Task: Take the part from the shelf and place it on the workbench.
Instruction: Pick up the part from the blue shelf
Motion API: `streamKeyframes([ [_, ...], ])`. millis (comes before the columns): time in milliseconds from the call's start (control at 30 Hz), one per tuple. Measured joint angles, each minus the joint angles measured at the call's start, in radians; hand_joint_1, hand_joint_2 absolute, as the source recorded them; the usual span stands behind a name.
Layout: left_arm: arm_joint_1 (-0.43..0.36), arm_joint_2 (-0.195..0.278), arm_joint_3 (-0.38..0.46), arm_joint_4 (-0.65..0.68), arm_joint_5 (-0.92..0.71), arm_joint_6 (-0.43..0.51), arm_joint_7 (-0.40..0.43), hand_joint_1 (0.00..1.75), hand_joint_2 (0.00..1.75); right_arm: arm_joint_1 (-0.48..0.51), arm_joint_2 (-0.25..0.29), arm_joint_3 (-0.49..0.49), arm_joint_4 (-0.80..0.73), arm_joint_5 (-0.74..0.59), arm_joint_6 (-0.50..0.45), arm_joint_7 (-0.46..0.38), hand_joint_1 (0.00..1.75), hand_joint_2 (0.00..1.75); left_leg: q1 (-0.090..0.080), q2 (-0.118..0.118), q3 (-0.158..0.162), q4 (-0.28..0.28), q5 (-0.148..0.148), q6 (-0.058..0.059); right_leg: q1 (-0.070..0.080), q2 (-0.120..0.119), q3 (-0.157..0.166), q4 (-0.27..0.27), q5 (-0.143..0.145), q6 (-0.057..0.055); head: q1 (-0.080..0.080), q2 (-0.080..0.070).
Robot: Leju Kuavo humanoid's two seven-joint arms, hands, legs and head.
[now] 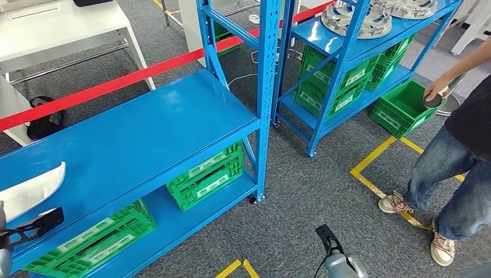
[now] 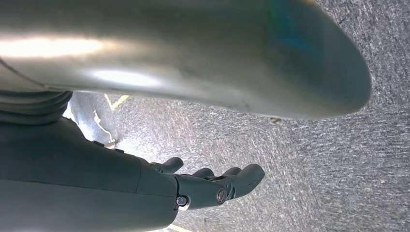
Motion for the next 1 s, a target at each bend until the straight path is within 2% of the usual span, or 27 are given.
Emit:
streamKeyframes([
  [200,0.006,0.001,-0.007,0.001,-0.001,0.018,-0.004,0.00,1.75,0.000,0.000,0.000,0.000,0.000,0.000,0.000,0.00,0.00,0.000,0.000,0.000,0.000,0.000,0.000,0.000,0.000,0.002,-0.004,0.002,0.003,0.000,0.000],
  [433,0.022,-0.005,-0.013,-0.001,-0.001,0.098,0.001,0.00,1.75,0.000,0.001,0.000,0.000,0.006,0.001,-0.005,0.00,0.00,-0.001,0.000,0.000,0.000,-0.001,0.002,-0.001,0.000,0.003,-0.007,0.003,0.005,0.000,0.000],
  [533,0.029,-0.009,-0.013,-0.002,0.000,0.136,0.001,0.10,1.75,0.001,0.001,0.000,0.000,0.010,0.002,-0.007,0.00,0.00,-0.001,0.000,0.000,0.000,-0.001,0.002,-0.001,0.000,0.003,-0.007,0.003,0.005,0.000,0.000],
  [667,0.031,-0.014,-0.013,-0.002,0.008,0.152,0.000,1.68,1.75,0.001,0.001,0.000,0.000,0.020,0.003,-0.009,0.00,0.00,-0.001,0.000,-0.001,0.001,-0.001,0.002,-0.001,0.000,0.003,-0.007,0.003,0.005,0.000,0.000],
  [733,0.032,-0.015,-0.013,-0.002,0.015,0.154,-0.001,1.75,1.75,0.001,0.002,0.000,0.000,0.025,0.005,-0.009,0.00,0.00,-0.001,0.000,-0.001,0.001,-0.001,0.002,-0.001,0.000,0.003,-0.007,0.003,0.005,0.000,0.000],
  [1000,0.045,-0.017,-0.013,-0.002,0.026,0.164,-0.011,1.71,1.75,0.001,0.002,0.000,0.000,0.030,0.009,-0.009,0.00,0.00,-0.001,0.000,-0.001,0.000,-0.001,0.002,-0.001,0.000,0.003,-0.007,0.003,0.005,0.000,0.000],
])
